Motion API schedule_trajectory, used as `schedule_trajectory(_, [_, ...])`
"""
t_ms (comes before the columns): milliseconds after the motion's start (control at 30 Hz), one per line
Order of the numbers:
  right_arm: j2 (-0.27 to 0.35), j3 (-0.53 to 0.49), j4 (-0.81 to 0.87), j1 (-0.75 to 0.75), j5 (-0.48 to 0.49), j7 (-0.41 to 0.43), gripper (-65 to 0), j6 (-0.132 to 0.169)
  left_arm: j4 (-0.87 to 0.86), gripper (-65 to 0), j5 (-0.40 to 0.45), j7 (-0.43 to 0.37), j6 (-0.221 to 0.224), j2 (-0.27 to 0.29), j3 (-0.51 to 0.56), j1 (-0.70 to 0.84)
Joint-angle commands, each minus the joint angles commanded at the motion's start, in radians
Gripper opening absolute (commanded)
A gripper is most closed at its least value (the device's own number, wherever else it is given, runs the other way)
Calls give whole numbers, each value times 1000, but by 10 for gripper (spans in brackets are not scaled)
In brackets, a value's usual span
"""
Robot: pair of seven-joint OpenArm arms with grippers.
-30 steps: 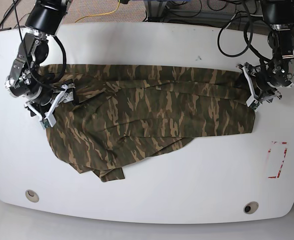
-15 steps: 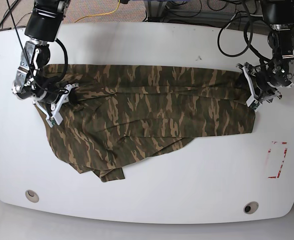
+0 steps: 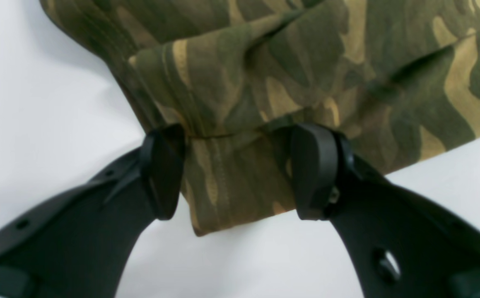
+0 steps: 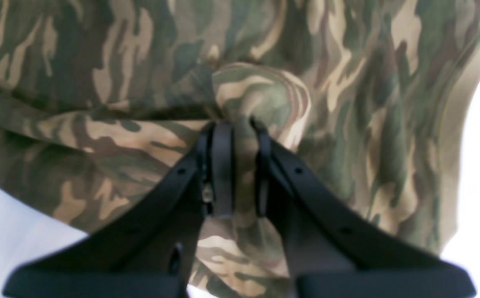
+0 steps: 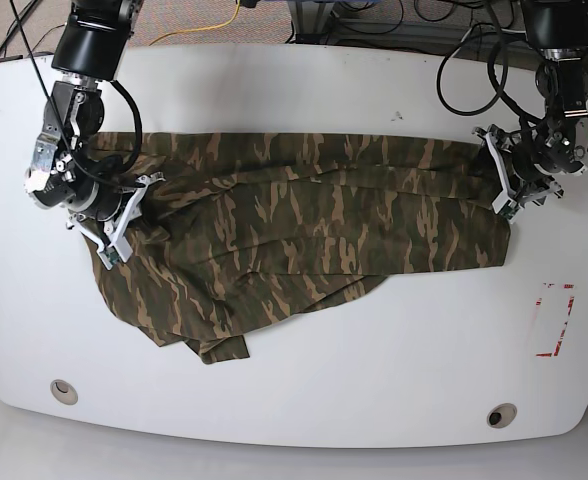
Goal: Layout the t-shirt on the table in an organized manner, then fold the t-shirt properly
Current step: 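Grasp the shirt fabric near its corner with the right gripper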
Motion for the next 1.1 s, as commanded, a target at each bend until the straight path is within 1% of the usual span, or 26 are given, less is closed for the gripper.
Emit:
schedule_trajectory(100, [6, 0, 0, 2, 44, 0, -574, 0, 0, -271, 0, 0, 0, 0, 6, 0])
schedule_trajectory(167, [23, 2, -3, 3, 60, 2, -572, 0, 0, -271, 0, 0, 1, 0, 23, 0])
schedule_trajectory(400, [34, 3, -31, 6, 68, 8, -571, 0, 0, -271, 0, 0, 1, 0, 40, 0])
schedule_trajectory(500, [46, 3, -18, 14, 69, 2, -571, 0, 0, -271, 0, 0, 1, 0, 40, 0])
schedule_trajectory(667, [46, 0, 15, 14, 69, 0, -571, 0, 0, -271, 0, 0, 1, 0, 40, 0])
schedule_trajectory(900, [49, 0, 14, 25, 69, 3, -572, 0, 0, -271, 0, 0, 1, 0, 40, 0])
schedule_trajectory(1000, [55, 2, -12, 37, 60, 8, -571, 0, 0, -271, 0, 0, 1, 0, 40, 0])
schedule_trajectory(1067, [64, 2, -58, 40, 60, 12, -569, 0, 0, -271, 0, 0, 1, 0, 40, 0])
schedule_trajectory(1100, [74, 5, -103, 48, 60, 29, -564, 0, 0, -271, 0, 0, 1, 0, 40, 0])
